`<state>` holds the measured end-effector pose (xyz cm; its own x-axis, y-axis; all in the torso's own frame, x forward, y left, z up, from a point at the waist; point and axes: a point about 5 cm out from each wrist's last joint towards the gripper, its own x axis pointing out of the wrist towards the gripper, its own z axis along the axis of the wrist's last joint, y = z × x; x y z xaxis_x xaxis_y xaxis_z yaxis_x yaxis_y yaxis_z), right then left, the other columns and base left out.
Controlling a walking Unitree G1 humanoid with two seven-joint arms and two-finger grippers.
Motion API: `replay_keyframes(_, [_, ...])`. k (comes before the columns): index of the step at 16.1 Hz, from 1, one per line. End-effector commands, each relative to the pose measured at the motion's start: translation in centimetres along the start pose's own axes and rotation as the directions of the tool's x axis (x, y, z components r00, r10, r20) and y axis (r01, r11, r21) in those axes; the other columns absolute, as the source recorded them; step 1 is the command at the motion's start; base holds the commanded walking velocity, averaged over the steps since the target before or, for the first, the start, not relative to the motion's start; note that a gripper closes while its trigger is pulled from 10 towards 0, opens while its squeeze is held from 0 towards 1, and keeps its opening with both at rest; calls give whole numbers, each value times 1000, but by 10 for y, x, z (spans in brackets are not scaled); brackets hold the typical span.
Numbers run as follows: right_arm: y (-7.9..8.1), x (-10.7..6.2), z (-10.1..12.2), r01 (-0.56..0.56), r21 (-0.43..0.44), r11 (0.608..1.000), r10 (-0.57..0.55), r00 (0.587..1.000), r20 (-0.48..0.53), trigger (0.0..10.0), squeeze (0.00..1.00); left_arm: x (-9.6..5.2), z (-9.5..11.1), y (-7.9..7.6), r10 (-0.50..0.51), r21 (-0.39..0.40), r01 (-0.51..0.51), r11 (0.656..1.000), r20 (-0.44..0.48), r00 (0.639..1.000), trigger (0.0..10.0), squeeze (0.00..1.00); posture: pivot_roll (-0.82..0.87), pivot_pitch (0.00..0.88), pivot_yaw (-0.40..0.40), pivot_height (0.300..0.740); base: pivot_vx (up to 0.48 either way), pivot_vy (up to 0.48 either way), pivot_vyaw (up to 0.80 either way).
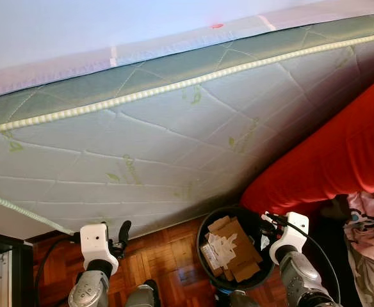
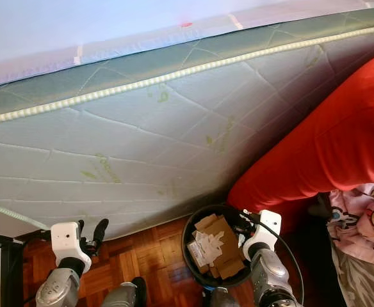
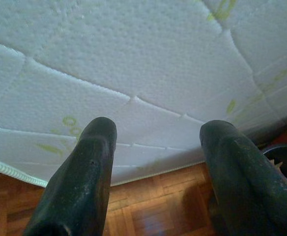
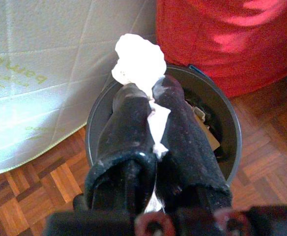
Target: Clean up the room
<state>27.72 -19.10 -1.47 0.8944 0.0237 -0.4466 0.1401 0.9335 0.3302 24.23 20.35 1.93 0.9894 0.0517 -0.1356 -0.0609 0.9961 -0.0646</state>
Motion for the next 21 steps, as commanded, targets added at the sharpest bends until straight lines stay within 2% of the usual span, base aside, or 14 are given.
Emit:
replay_keyframes(1, [-4,-4,-10,12,-2,1000,-12,999,-34,10000,0,-8,-9,5,9,7,-9,1000,-48,999,10000,0,199,330,-12,740,0,0,0])
replay_keyframes(10, [6,-7,-24,-43,16,999,44,996,-79,10000,0,-13,-10,7,8,10,-7,1000,-65,998,10000,0,210,347,-9,740,0,0,0])
replay_keyframes(11, [7,-7,-25,-42,14,999,43,996,-81,10000,471,-14,-10,7,8,10,-7,1000,-67,998,10000,0,211,352,-8,740,0,0,0])
replay_keyframes(12, [7,-7,-26,-40,16,999,41,996,-83,10000,698,-15,-10,7,7,10,-6,1000,-69,998,10000,0,212,353,-8,740,0,0,0])
replay_keyframes(21, [9,-8,-30,-51,18,999,52,994,-98,10000,686,-16,-9,7,4,16,-3,1000,-73,997,10000,0,215,360,-4,740,0,0,0])
